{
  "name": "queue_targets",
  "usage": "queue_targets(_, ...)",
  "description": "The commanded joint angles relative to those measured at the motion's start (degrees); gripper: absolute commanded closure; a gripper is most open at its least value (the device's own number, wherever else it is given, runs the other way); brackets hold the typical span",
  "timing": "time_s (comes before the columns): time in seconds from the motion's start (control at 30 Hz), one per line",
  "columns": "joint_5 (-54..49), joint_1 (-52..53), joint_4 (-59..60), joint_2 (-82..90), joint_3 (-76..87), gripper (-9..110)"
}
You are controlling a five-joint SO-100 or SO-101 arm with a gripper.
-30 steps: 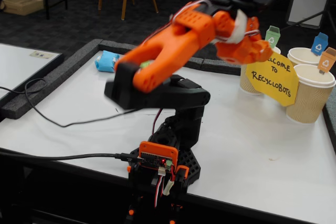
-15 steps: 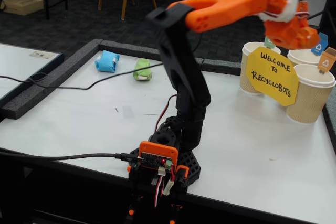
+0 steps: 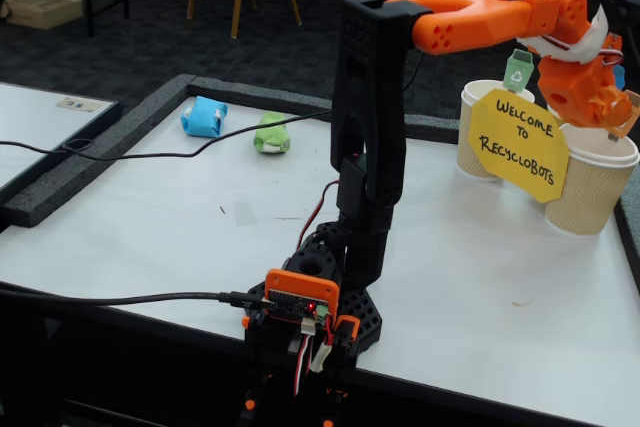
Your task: Sort rubbish by color.
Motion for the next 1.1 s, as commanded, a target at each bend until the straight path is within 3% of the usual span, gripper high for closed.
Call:
queue_targets(0.0, 0.4, 1.7, 0.1, 2.0, -8.3, 90)
queue_targets(0.43, 0.4, 1.7, 2.7, 2.2, -6.7, 79)
queue_targets(0.8, 1.1, 1.6, 6.8, 8.9, -10.4, 85)
queue_targets(1.07, 1.4, 0.7, 11.5, 23.2, -8.3, 101)
